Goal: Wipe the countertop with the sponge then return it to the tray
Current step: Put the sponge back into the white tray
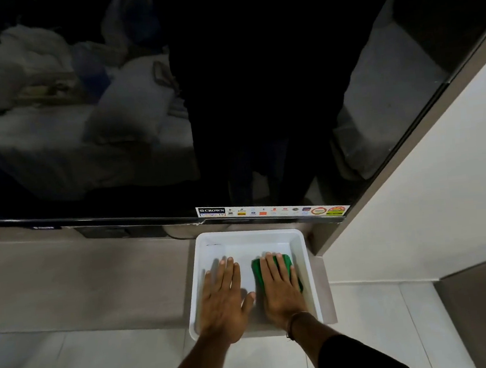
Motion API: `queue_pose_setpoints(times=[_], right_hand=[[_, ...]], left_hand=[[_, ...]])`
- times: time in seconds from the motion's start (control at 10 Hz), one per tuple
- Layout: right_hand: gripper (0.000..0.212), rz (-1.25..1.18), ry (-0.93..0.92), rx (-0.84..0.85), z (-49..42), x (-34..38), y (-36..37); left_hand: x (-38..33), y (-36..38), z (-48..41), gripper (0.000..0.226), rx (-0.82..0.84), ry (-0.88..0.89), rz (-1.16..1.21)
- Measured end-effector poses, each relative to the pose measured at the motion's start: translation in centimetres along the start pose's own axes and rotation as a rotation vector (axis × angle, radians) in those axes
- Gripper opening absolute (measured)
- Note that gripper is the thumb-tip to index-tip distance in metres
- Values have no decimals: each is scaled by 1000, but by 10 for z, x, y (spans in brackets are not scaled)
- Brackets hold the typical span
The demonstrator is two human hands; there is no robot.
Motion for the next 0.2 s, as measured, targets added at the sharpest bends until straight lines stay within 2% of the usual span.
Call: queue_pose_setpoints(times=[0.2], right_hand=[[82, -40, -50, 27, 7, 2, -18]], left_hand=[[-11, -17, 5, 85, -6, 26, -27]])
Point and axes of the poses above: each hand's wrist, its own z-axis away from the middle knuckle, its own y-axis out of the palm, x = y × z, the point moved 1 cm from there along -z, towards the middle knuckle, and after that the axes turned 3 degrees about z, right-handed, at the moved point
